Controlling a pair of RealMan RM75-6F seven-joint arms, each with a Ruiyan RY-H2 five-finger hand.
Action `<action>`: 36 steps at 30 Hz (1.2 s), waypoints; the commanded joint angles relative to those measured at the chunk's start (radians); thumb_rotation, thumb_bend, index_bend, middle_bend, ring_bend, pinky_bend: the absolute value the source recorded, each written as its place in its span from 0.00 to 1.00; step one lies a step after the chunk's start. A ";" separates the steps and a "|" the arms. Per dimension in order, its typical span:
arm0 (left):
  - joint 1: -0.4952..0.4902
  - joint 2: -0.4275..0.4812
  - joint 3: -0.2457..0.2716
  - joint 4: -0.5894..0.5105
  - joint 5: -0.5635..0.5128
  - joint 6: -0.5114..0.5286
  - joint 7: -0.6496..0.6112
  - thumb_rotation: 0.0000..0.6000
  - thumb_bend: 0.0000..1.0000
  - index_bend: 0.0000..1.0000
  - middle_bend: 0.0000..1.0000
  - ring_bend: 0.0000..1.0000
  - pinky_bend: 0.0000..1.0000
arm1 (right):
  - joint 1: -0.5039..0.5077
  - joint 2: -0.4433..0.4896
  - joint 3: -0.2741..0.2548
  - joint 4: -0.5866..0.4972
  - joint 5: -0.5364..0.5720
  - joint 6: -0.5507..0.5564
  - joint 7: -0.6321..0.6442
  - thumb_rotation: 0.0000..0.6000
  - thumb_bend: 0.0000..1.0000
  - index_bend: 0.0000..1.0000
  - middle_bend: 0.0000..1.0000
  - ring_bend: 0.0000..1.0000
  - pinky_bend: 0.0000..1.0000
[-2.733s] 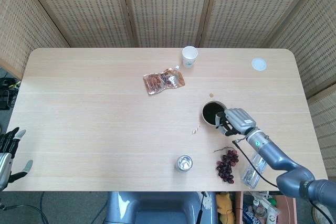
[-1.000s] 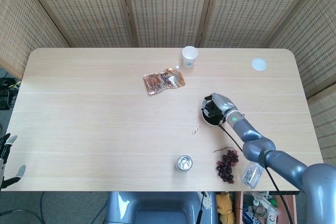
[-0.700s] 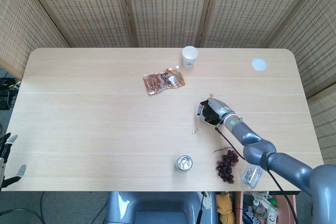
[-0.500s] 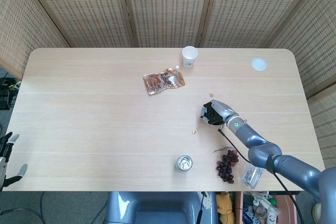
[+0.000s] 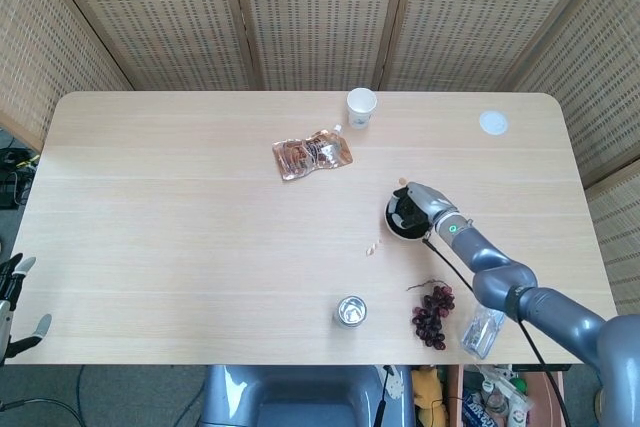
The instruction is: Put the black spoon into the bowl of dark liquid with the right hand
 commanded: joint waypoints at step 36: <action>0.004 0.003 -0.001 -0.009 -0.006 0.000 0.013 1.00 0.36 0.00 0.00 0.00 0.00 | 0.006 -0.007 0.028 0.032 -0.071 -0.026 0.046 1.00 0.78 0.74 0.92 0.93 1.00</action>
